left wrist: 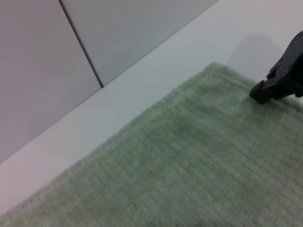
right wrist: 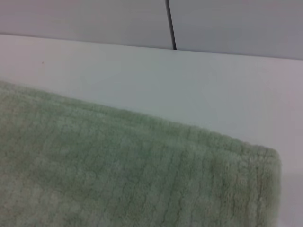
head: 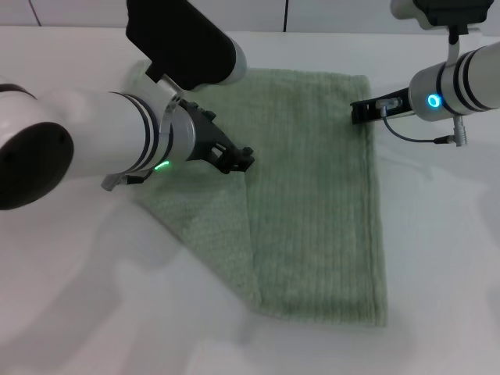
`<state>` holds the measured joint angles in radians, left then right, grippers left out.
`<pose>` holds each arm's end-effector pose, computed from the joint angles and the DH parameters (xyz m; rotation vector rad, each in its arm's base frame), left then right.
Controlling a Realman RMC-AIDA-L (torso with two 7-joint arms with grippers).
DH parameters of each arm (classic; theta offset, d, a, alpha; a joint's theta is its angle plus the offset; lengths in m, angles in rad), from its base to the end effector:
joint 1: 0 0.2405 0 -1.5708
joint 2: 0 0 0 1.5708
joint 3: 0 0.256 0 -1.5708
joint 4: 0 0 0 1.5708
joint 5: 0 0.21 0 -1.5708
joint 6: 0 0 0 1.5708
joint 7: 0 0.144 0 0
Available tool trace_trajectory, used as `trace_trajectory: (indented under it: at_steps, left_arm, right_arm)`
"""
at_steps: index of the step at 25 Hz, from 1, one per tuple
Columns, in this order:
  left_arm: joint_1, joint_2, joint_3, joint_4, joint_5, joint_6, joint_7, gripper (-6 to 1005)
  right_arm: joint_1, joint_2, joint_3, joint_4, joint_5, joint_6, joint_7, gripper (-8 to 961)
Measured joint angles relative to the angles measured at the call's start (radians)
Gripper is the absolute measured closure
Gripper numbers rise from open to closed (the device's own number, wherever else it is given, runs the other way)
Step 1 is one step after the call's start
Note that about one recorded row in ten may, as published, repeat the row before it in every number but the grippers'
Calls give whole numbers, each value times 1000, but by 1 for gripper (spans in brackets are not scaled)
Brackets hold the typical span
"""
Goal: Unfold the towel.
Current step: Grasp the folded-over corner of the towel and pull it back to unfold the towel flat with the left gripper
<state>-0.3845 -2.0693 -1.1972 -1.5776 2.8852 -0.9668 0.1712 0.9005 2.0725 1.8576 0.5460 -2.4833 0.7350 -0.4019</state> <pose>-0.1424 0.3396 -0.0541 -2.3421 -0.5421 0.2063 0.2123 0.4479 -0.0570 -2.1521 1.2671 -0.0448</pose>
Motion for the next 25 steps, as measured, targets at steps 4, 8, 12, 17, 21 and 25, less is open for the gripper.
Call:
trace_trajectory:
  at_steps: [4, 8, 12, 17, 21, 25]
  left_arm:
    - [-41, 0, 3, 81, -3, 23, -6, 224]
    - [-74, -2, 2, 134, -31, 16, -13, 220]
    - [-89, -2, 2, 166, -41, 27, -13, 217]
    - [-103, -2, 5, 191, -41, 33, -14, 218]
    - [-125, -3, 17, 235, -41, 61, -22, 218]
    - [-130, -3, 25, 250, -41, 86, -22, 219]
  right_arm:
    - [2, 0, 0, 0, 0, 6, 2, 953]
    - [3, 0, 0, 3, 0, 16, 4, 953]
    - [4, 0, 0, 8, 0, 22, 6, 953]
    - [5, 0, 0, 14, 0, 29, 7, 953]
    - [5, 0, 0, 14, -1, 29, 7, 954]
    - [4, 0, 0, 9, -4, 24, 8, 954]
